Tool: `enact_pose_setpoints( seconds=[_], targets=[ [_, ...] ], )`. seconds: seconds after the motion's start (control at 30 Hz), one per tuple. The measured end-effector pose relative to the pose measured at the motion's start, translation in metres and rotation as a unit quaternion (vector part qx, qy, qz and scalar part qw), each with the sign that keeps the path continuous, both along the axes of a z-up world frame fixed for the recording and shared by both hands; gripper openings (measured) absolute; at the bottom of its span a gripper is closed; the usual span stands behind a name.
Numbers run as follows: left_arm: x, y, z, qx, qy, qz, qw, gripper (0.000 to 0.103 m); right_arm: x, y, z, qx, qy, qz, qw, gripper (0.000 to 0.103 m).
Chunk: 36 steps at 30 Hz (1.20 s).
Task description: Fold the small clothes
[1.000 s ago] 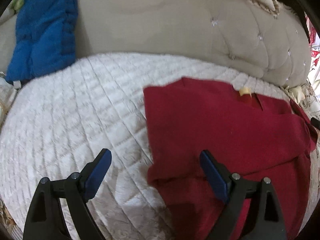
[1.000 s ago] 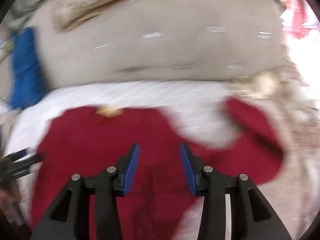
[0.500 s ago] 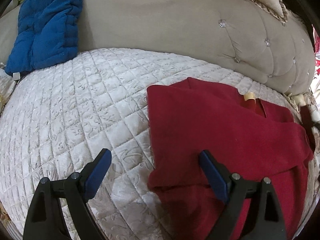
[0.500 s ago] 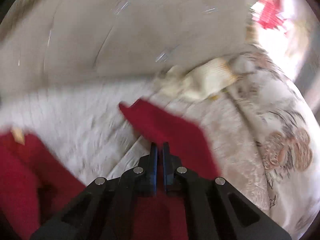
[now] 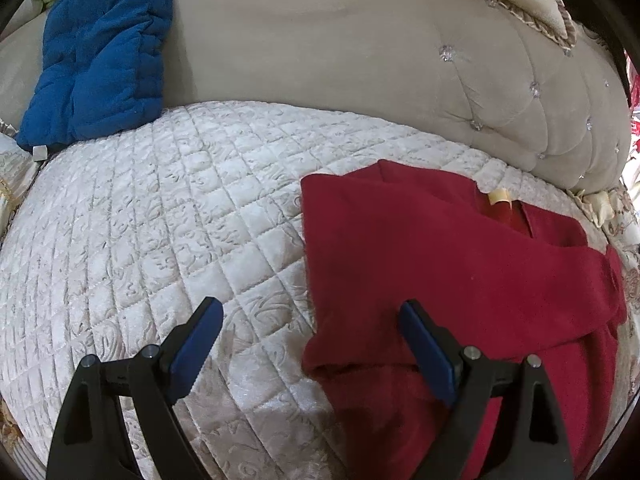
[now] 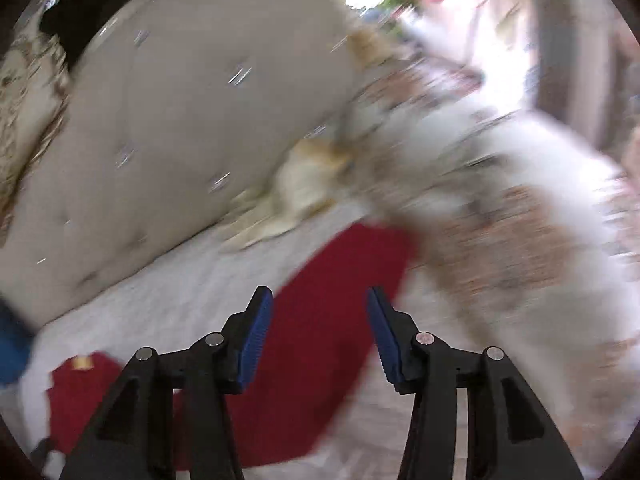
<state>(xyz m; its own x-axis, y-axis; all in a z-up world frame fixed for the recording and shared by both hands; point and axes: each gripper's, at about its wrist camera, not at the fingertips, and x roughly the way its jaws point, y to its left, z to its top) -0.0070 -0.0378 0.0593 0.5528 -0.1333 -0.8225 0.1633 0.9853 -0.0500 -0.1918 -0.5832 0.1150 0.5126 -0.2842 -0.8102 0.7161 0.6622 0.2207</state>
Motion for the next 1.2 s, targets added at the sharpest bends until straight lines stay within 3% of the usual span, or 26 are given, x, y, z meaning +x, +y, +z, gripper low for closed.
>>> enact_pose_setpoints(
  seconds=[0.2,0.23,0.27,0.33,0.43,0.53,0.6,0.7,0.87,0.97,1.1,1.2],
  targets=[
    [0.004,-0.002,-0.005,0.013,0.000,-0.003,0.9999,0.093,0.068,0.002,-0.067,0.048,0.058,-0.012,0.997,0.028],
    [0.005,-0.002,-0.006,0.013,0.001,-0.003,0.9999,0.093,0.071,0.000,-0.075,0.046,0.064,-0.021,0.997,0.025],
    [0.006,-0.001,-0.006,0.012,0.002,-0.002,0.9999,0.093,0.069,0.002,-0.072,0.020,0.060,-0.028,0.998,0.004],
    [0.006,0.000,-0.005,0.008,0.002,-0.001,1.0000,0.093,0.063,0.002,-0.072,0.006,0.071,-0.030,0.997,0.000],
    [0.004,0.003,0.001,0.002,-0.004,0.003,1.0000,0.093,0.032,-0.001,-0.052,0.006,0.032,-0.022,0.999,0.000],
    [0.001,0.008,0.008,-0.008,-0.017,0.012,0.9998,0.093,-0.017,-0.006,-0.013,0.011,-0.051,-0.027,0.998,0.000],
    [-0.001,0.013,0.013,-0.018,-0.023,0.020,0.9994,0.093,-0.045,-0.006,0.015,0.010,-0.103,-0.030,0.994,0.000],
    [-0.003,0.020,0.020,-0.031,-0.033,0.032,0.9985,0.093,-0.065,0.007,0.063,0.006,-0.180,0.022,0.983,0.000],
    [-0.003,0.036,0.028,-0.058,-0.044,0.060,0.9955,0.093,-0.034,0.084,0.132,-0.022,-0.223,0.187,0.956,0.000],
    [-0.002,0.043,0.031,-0.072,-0.047,0.068,0.9940,0.093,0.003,0.156,0.152,-0.025,-0.231,0.300,0.925,0.000],
    [0.001,0.047,0.033,-0.083,-0.049,0.068,0.9930,0.093,0.059,0.255,0.124,-0.001,-0.211,0.416,0.885,0.000],
    [0.005,0.048,0.032,-0.087,-0.051,0.062,0.9931,0.092,0.100,0.321,0.059,0.052,-0.172,0.460,0.869,0.000]
  ],
)
